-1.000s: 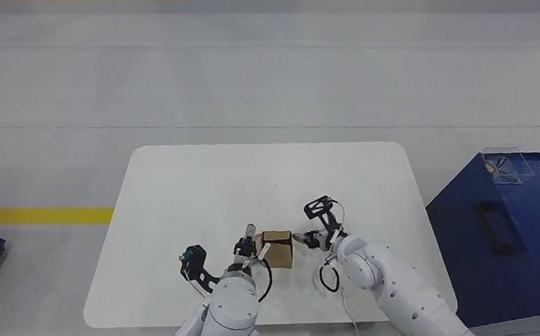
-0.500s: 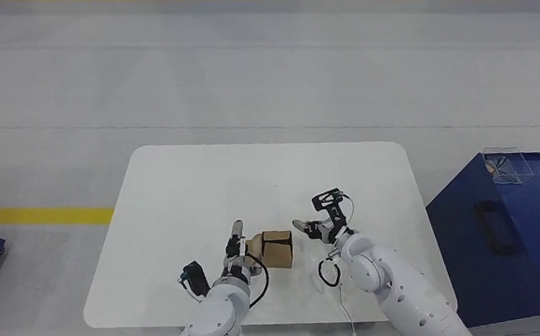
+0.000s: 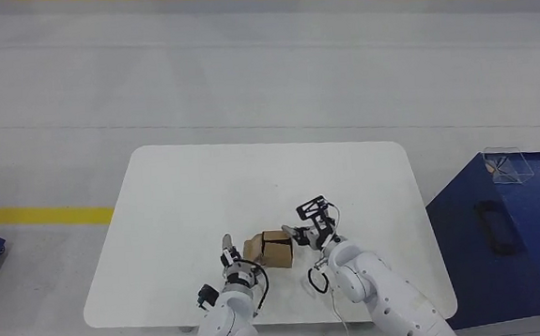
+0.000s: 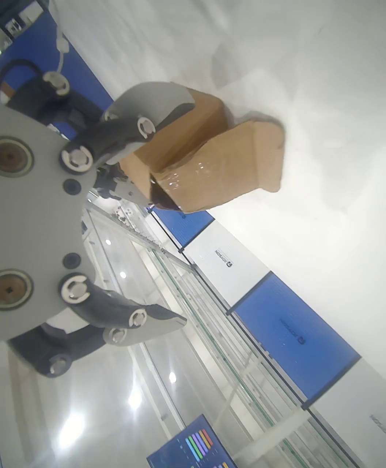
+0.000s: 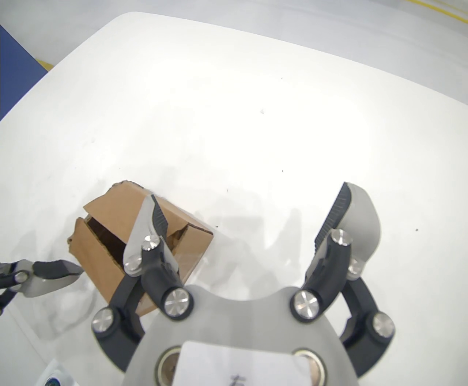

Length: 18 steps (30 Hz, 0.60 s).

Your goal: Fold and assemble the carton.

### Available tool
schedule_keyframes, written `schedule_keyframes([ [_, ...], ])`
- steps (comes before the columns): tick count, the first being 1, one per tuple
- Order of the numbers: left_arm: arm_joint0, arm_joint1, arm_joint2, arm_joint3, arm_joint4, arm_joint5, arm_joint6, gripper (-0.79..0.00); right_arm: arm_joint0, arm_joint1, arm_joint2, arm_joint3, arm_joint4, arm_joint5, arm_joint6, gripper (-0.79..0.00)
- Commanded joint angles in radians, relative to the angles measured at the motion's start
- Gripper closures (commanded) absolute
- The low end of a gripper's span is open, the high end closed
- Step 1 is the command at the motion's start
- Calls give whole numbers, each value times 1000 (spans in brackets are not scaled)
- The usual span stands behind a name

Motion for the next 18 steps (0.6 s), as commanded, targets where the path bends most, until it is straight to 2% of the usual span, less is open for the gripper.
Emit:
schedule_keyframes([
  [1, -17, -8, 14, 45, 48, -50, 14, -785, 7, -6, -11, 5, -7, 3, -5, -785],
  [7, -46, -29, 52, 107, 122, -86, 45, -785, 19, -20, -29, 7, -30, 13, -2, -785],
  [12, -62, -41, 50, 138, 165, -115, 58, -785, 40, -34, -66, 43, -71, 14, 54, -785],
  [18, -79, -54, 43, 176, 219, -141, 71, -785, 65, -55, -95, 91, -82, 22, 62, -785],
])
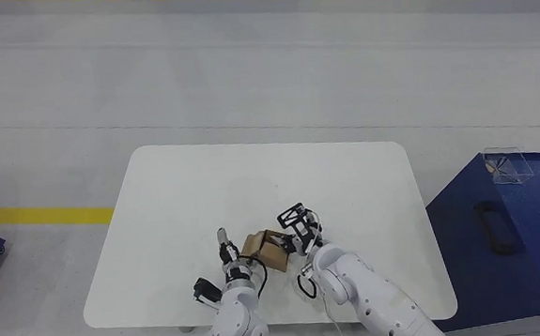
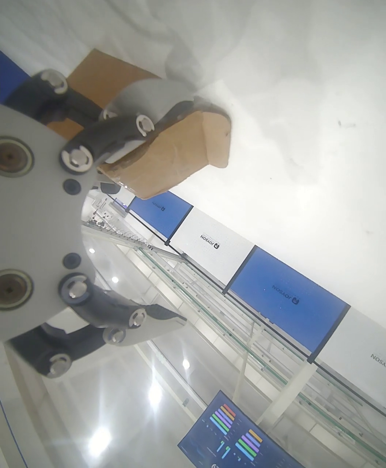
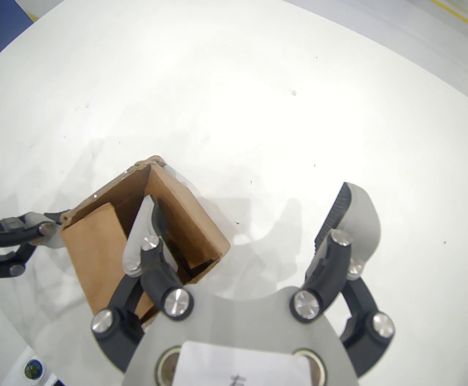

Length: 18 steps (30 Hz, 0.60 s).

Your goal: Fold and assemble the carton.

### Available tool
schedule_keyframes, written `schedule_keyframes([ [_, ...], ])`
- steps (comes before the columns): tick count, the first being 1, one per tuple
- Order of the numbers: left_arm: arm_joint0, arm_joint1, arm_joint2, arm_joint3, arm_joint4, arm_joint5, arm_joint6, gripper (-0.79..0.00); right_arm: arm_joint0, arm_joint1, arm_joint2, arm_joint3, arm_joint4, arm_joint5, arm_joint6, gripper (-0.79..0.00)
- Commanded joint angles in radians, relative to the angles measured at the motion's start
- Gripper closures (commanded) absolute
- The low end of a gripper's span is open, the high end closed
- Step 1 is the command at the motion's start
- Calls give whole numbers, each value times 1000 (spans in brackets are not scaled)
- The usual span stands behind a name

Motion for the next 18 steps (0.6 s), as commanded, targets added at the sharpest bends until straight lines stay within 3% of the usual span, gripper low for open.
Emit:
schedule_keyframes([
  [1, -9, -5, -6, 14, 9, -5, 1, -785, 4, -5, -3, 11, 1, -2, -4, -785],
  [11, -29, -21, -29, 64, 125, -108, -12, -785, 7, -18, 4, 28, -5, -32, -1, -785],
  [18, -3, -27, -39, 44, 179, -198, -116, -785, -1, -22, 19, 19, -15, -42, 0, -785],
])
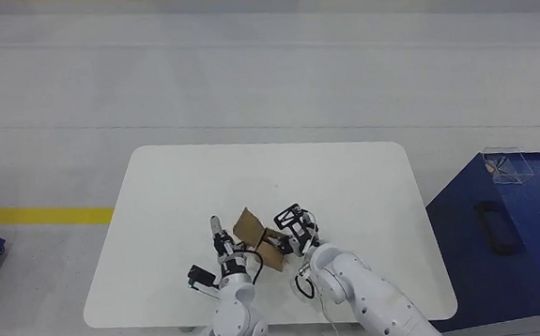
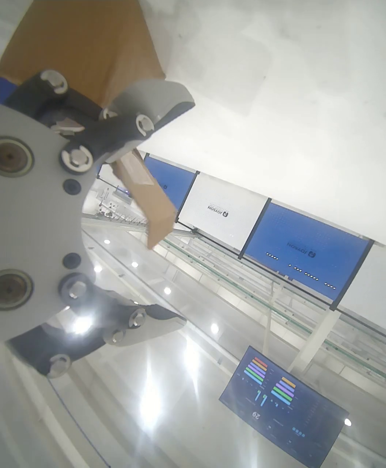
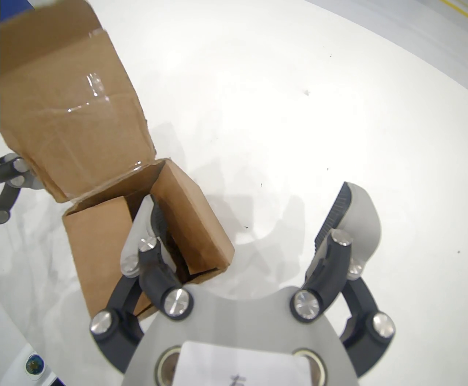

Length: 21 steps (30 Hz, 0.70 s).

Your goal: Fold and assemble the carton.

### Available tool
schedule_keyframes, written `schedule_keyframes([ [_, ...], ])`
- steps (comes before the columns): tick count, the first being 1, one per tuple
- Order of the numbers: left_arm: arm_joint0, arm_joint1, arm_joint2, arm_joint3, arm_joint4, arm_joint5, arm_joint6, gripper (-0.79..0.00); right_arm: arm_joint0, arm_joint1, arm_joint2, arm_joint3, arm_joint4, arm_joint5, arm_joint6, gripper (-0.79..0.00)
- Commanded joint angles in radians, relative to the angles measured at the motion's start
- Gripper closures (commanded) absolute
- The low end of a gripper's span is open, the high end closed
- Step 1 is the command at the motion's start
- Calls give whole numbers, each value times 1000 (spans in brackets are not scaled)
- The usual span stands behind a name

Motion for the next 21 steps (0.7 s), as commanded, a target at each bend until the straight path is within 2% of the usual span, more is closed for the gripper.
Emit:
schedule_keyframes([
  [1, 14, 0, -1, -11, 30, -25, -34, -785, -2, -1, 7, -4, -2, -3, 0, -785],
  [4, 38, 1, -5, -32, 78, -60, -79, -785, -7, 1, 26, -13, -4, -3, -1, -785],
  [7, 54, 0, -4, -36, 125, -39, -78, -785, -13, 4, 54, -17, -13, 13, -3, -785],
  [10, 47, -6, -14, -34, 114, -17, -63, -785, -25, 11, 99, -25, -15, 37, -3, -785],
  [15, 25, -16, -32, -17, 123, 2, -36, -785, -75, 33, 201, -71, -1, 23, 14, -785],
  [21, -19, -31, -27, 11, 136, 68, -33, -785, -141, 55, 307, -135, 31, -22, 30, -785],
])
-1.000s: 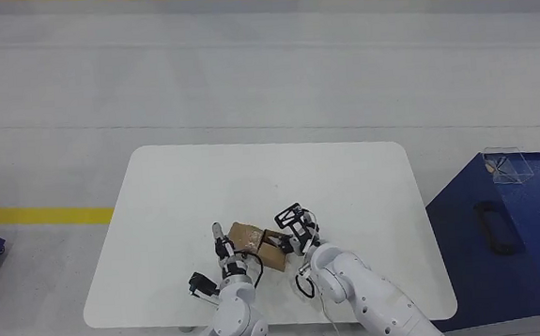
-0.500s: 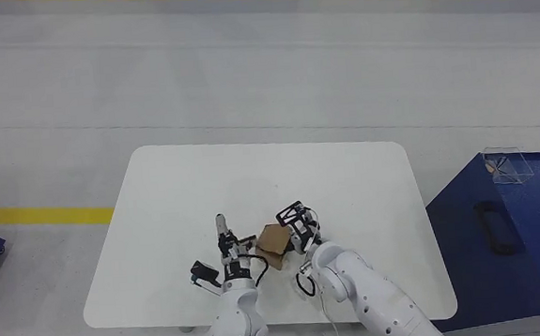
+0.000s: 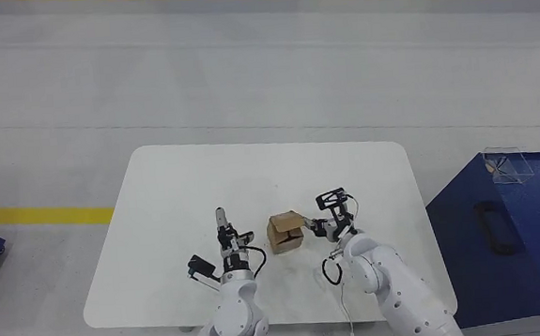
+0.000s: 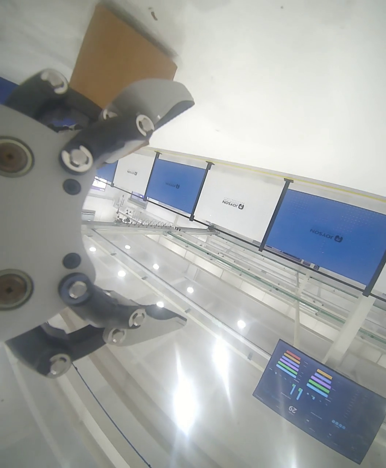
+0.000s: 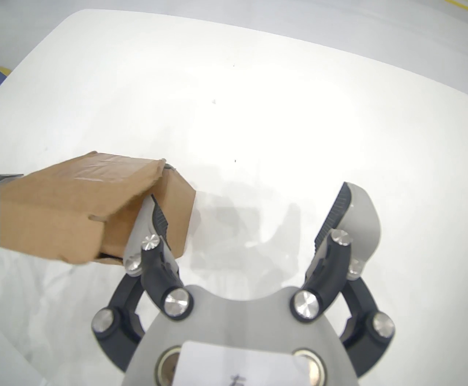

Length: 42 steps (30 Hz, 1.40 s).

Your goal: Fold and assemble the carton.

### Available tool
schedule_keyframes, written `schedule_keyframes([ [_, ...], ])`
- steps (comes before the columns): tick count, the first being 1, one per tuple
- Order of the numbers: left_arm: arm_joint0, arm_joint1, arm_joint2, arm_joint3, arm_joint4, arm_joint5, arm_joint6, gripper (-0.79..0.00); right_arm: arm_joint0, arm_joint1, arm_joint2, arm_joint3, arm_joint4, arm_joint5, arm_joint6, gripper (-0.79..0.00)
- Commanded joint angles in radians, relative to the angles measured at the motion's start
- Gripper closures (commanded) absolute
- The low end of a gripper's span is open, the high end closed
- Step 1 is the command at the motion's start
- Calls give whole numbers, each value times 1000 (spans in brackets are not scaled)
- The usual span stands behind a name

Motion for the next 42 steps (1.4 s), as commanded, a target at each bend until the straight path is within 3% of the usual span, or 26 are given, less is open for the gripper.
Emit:
schedule_keyframes([
  [1, -16, -5, 5, 18, 15, 33, 3, -785, -18, 4, 25, -13, -2, 2, 10, -785],
  [7, -62, -26, 37, 70, 14, 135, 5, -785, -38, 9, 70, -16, 17, 8, 1, -785],
  [12, -51, -41, 68, 76, 2, 202, -12, -785, -29, 7, 84, 9, 31, 6, 0, -785],
  [18, 2, -49, 95, 34, -24, 213, -91, -785, -27, 8, 109, 21, 50, -4, -9, -785],
  [27, -11, -61, 158, 52, 28, 267, -272, -785, -32, 8, 117, 23, 55, -23, -10, -785],
  [31, 54, -42, 93, -53, 79, 172, -277, -785, -34, 8, 117, 24, 55, -24, -11, -785],
  [35, 148, -12, -34, -238, 128, 49, -287, -785, -61, 11, 114, 22, 8, -31, 1, -785],
  [37, 182, -2, -111, -270, 147, -35, -249, -785, -67, 12, 109, 18, 3, -43, 15, -785],
  [39, 151, -3, -135, -254, 163, 11, -214, -785, -64, 11, 99, 19, -11, -50, 28, -785],
  [42, 62, -14, -118, -159, 228, 113, -150, -785, -51, 6, 81, 30, -2, -70, 41, -785],
])
